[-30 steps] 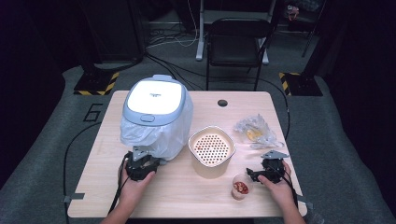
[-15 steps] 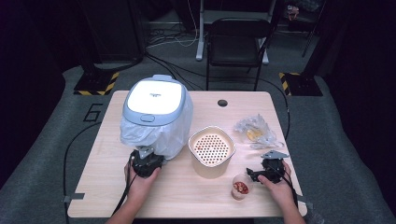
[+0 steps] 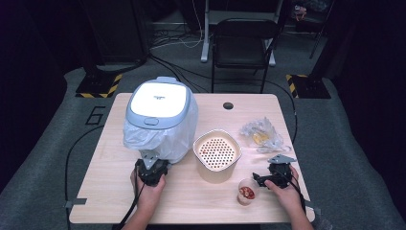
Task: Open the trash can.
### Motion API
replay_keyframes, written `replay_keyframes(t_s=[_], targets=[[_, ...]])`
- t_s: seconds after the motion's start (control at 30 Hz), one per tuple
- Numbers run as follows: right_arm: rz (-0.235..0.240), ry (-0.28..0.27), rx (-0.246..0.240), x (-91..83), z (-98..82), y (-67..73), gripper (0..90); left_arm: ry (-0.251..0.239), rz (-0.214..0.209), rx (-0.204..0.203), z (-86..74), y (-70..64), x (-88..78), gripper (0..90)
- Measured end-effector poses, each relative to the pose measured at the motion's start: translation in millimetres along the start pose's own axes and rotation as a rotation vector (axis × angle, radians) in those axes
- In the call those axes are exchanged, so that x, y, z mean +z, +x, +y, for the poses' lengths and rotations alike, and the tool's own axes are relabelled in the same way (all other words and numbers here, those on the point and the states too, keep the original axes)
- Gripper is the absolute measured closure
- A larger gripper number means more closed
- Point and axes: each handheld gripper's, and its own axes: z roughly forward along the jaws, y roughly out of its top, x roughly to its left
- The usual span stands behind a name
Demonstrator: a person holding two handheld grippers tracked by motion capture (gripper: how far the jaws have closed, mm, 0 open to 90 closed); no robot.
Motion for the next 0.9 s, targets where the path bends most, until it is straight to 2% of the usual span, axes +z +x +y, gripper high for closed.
replay_keyframes(t_s=[0.03, 0.07, 0.17, 0.2, 0.23, 0.27, 0.4, 0.43, 0.5, 0.6, 0.63, 0.73, 0.77, 0.9], targets=[[0.0, 0.0, -0.002, 0.0, 0.0, -0.2, 0.0, 0.005, -0.005, 0.006, -1.3, 1.0, -0.3, 53.9], [0.0, -0.001, -0.005, 0.0, 0.0, -0.4, 0.0, -0.002, -0.008, -0.011, -1.4, 0.8, 0.2, 53.9], [0.0, -0.001, -0.004, 0.0, 0.0, -0.3, 0.0, 0.009, -0.01, -0.004, -0.4, 1.8, 0.1, 53.9], [0.0, -0.002, -0.004, 0.1, 0.0, -0.3, 0.0, 0.004, -0.012, -0.02, -0.2, 1.0, 0.9, 53.9], [0.0, -0.002, -0.004, 0.1, 0.0, -0.3, 0.0, 0.004, -0.012, -0.02, -0.2, 1.0, 0.9, 53.9], [0.0, -0.001, -0.005, 0.0, 0.0, -0.4, 0.0, 0.021, -0.009, 0.002, -0.1, 1.6, 0.4, 53.9], [0.0, 0.0, -0.007, 0.0, 0.0, -0.4, 0.0, 0.021, 0.0, 0.0, -0.8, 0.1, 1.3, 54.0], [0.0, -0.001, -0.005, 0.0, 0.0, -0.3, 0.0, 0.002, -0.006, -0.027, -1.4, -2.1, 3.1, 54.0], [0.0, 0.0, -0.008, 0.0, -0.1, -0.5, 0.0, 0.033, -0.008, -0.015, -1.3, -0.9, 2.8, 54.0], [0.0, 0.0, -0.007, 0.0, -0.1, -0.4, 0.0, 0.014, -0.002, -0.033, -1.4, -2.1, 5.0, 54.0], [0.0, -0.001, -0.005, 0.0, 0.0, -0.3, 0.0, 0.041, -0.009, -0.029, -2.0, -1.5, 5.7, 54.0], [0.0, 0.0, -0.008, 0.0, -0.1, -0.5, 0.0, 0.057, -0.005, -0.019, -3.2, -1.6, 8.1, 54.0], [0.0, 0.0, -0.006, 0.0, -0.1, -0.4, 0.0, 0.078, -0.001, 0.008, -4.3, -1.7, 8.4, 54.0], [0.001, 0.003, -0.004, -0.3, -0.2, 0.0, 0.0, 0.084, -0.006, 0.001, -3.6, -0.1, 10.3, 54.0]])
